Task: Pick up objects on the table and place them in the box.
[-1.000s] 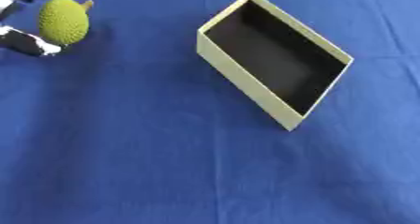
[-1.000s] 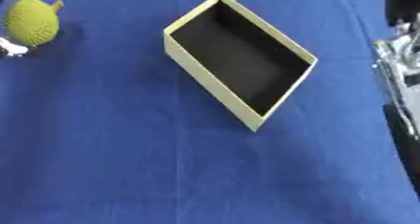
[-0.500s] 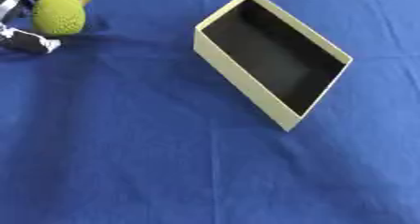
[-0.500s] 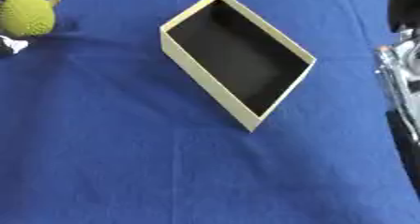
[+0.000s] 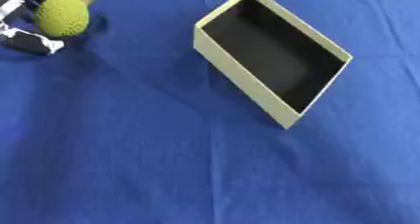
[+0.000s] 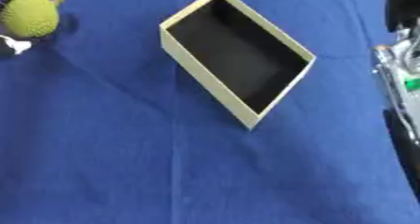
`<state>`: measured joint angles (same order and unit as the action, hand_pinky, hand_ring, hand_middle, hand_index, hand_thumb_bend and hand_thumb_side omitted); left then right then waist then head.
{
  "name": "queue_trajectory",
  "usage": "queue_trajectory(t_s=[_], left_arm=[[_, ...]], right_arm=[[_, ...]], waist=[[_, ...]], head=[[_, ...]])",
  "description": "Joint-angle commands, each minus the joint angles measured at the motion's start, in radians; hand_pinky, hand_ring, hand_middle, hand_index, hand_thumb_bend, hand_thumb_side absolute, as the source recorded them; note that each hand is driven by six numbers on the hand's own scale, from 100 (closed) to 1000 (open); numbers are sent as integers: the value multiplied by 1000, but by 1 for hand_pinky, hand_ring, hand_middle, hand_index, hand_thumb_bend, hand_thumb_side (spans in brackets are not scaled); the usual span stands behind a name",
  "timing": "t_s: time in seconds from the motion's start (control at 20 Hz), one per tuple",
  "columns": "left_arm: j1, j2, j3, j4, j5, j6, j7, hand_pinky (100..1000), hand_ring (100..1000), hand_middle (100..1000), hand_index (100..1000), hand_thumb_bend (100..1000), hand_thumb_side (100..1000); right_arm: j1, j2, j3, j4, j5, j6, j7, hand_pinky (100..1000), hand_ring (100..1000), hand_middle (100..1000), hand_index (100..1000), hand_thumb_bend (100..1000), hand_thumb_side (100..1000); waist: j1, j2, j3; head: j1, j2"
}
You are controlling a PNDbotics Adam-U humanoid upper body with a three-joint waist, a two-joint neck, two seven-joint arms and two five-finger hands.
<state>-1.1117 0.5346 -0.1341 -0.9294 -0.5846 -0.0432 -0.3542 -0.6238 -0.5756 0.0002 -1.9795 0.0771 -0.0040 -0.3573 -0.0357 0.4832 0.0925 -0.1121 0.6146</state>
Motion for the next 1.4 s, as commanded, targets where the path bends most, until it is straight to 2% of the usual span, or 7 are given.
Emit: queue_trajectory(t_s=[0.05,0.3,0.7,0.95,1.1,1.4], left_arm=[[-21,25,3,-31,32,-12,-74,777,802,792,845,571,100],[-25,35,13,-47,48,-3,-119,798,825,817,874,619,100],[-29,37,16,-56,60,23,-95,784,812,793,869,590,100],[-27,28,1,-43,-46,36,-17,741,782,759,840,545,100],[-29,16,-3,-30,-116,37,43,722,770,746,822,488,100],[-35,4,-9,-1,-224,44,98,722,775,762,818,537,100]], right_arm=[[-6,-20,-9,-21,4,5,-1,813,808,803,866,153,955],[0,-23,-8,-21,7,10,-1,812,807,801,865,151,944],[1,-22,-6,-21,6,9,0,812,805,800,865,171,934],[-1,-18,-6,-21,3,7,-1,812,805,799,865,174,933],[-2,-17,-7,-21,2,7,-2,812,804,799,865,175,931],[-6,-15,-6,-21,-1,5,0,812,804,798,865,176,933]], waist=[[6,-36,-1],[16,-46,0],[25,-56,-3],[24,-56,-13],[23,-55,-16],[21,-49,-22]], head=[[-5,0],[-11,6],[-24,4],[-22,-3],[-21,-5],[-16,-9]])
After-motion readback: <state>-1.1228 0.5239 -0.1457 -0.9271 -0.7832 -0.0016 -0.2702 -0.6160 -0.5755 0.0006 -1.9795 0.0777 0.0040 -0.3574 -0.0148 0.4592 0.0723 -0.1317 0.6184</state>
